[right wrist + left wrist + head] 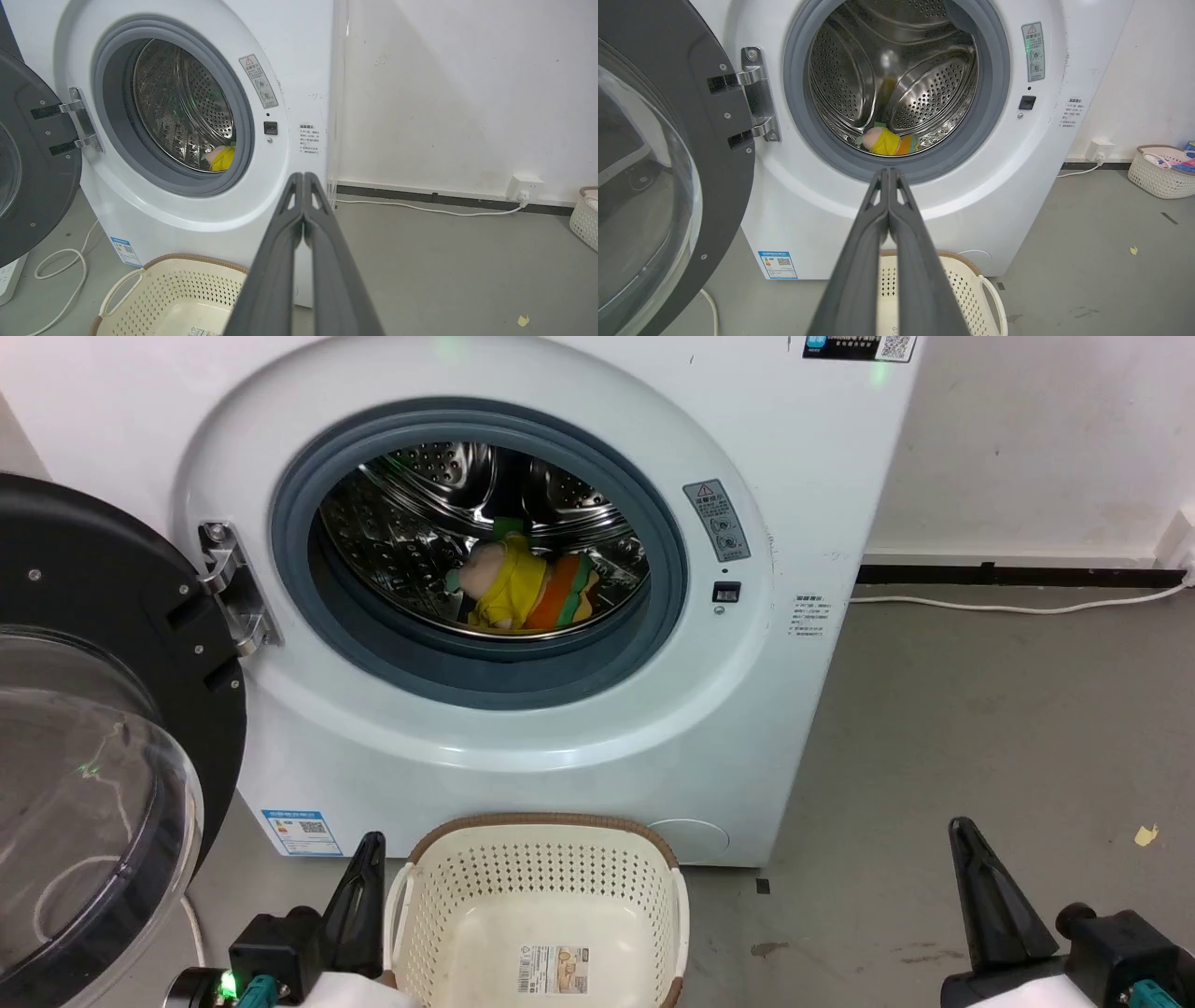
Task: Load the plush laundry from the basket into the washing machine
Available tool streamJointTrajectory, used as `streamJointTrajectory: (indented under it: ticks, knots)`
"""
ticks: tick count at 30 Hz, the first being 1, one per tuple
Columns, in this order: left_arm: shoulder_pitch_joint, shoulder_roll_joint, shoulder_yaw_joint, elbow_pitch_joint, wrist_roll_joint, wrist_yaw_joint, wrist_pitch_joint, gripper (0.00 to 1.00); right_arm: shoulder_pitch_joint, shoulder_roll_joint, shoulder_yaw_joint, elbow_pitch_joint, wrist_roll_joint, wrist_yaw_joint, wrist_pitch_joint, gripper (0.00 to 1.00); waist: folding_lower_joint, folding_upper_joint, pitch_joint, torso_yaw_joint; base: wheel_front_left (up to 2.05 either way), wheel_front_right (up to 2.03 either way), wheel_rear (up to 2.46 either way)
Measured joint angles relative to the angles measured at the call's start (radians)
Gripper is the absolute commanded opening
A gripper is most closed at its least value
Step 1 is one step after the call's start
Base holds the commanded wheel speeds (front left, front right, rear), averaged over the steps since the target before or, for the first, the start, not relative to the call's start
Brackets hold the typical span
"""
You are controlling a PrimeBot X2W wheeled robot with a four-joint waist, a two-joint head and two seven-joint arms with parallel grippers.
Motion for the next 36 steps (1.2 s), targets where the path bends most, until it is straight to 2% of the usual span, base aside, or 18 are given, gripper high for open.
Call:
streamJointTrajectory:
  ticks: [36]
  knots:
    - [-0.005, -0.033, 0.04, -0.025, 0.07, -0.008, 0.071, 0.0, -0.027, 0.0, 0.005, 0.012, -0.025, 0.0, 0.071, 0.0, 0.0, 0.0, 0.012, 0.001, 0.0, 0.0, 0.0]
